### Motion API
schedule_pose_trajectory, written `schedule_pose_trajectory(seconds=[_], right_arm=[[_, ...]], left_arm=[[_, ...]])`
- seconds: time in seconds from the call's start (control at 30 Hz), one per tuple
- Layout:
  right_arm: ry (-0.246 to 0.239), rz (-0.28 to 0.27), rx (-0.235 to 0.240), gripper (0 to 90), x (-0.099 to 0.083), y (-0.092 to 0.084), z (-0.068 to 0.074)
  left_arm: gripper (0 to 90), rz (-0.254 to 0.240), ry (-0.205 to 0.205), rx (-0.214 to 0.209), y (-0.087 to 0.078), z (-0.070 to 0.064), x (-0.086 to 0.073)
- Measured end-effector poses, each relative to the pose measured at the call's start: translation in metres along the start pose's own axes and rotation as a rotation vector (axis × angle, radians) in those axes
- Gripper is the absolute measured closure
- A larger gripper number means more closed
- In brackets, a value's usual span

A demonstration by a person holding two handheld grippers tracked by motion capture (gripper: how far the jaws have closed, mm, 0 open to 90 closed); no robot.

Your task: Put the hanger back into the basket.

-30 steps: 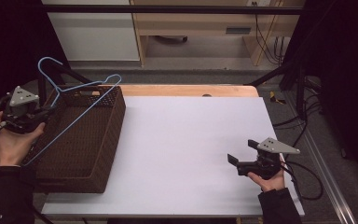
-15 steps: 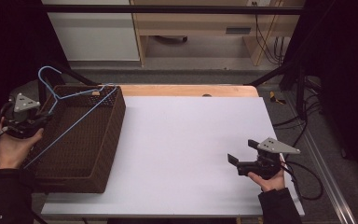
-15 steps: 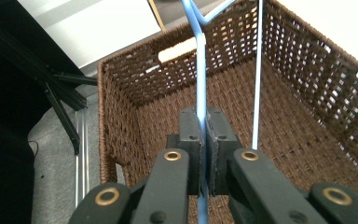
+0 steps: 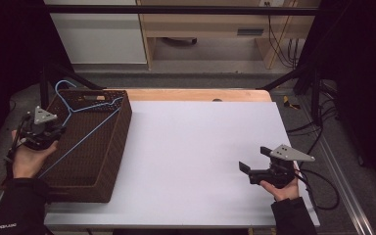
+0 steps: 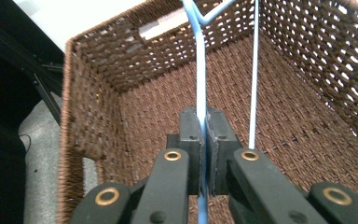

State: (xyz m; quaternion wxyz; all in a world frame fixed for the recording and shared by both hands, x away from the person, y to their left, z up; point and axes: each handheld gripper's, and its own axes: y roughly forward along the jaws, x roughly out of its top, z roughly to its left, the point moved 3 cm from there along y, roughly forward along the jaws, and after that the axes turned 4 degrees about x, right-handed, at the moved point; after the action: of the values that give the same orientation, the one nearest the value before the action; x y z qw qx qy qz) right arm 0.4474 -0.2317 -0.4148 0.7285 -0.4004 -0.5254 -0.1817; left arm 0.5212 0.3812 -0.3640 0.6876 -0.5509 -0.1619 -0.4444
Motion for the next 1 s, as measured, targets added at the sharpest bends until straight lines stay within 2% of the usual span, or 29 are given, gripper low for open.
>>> schedule_pose_trajectory(seconds=[0.17, 0.43, 0.5, 0.57, 0.7, 0.8, 0.9, 1.0], right_arm=[[0.0, -0.001, 0.0, 2.7, 0.0, 0.0, 0.0], [0.0, -0.001, -0.002, 2.7, 0.0, 0.0, 0.0], [-0.001, -0.001, 0.0, 2.7, 0.0, 0.0, 0.0], [-0.002, -0.002, 0.0, 2.7, 0.0, 0.0, 0.0], [0.002, -0.006, -0.004, 2.6, 0.0, -0.001, 0.0], [0.003, -0.008, -0.004, 2.7, 0.0, -0.001, 0.0], [0.0, -0.006, -0.003, 2.6, 0.0, -0.001, -0.001], [0.005, -0.011, -0.001, 2.7, 0.001, -0.002, 0.0]], left_arm=[[86.9, 0.007, -0.046, -0.014, 0.006, 0.003, -0.011], [86.7, 0.097, -0.024, -0.005, 0.022, -0.003, -0.023], [86.3, 0.097, -0.038, -0.017, 0.022, -0.002, -0.024], [83.8, 0.094, -0.042, -0.011, 0.021, -0.002, -0.024], [75.8, 0.063, -0.073, -0.018, 0.013, 0.0, -0.023], [70.0, 0.012, -0.106, -0.034, 0.002, 0.001, -0.021], [63.6, -0.077, -0.164, -0.078, -0.015, -0.002, -0.016], [54.6, -0.151, -0.195, -0.113, -0.029, -0.01, -0.011]])
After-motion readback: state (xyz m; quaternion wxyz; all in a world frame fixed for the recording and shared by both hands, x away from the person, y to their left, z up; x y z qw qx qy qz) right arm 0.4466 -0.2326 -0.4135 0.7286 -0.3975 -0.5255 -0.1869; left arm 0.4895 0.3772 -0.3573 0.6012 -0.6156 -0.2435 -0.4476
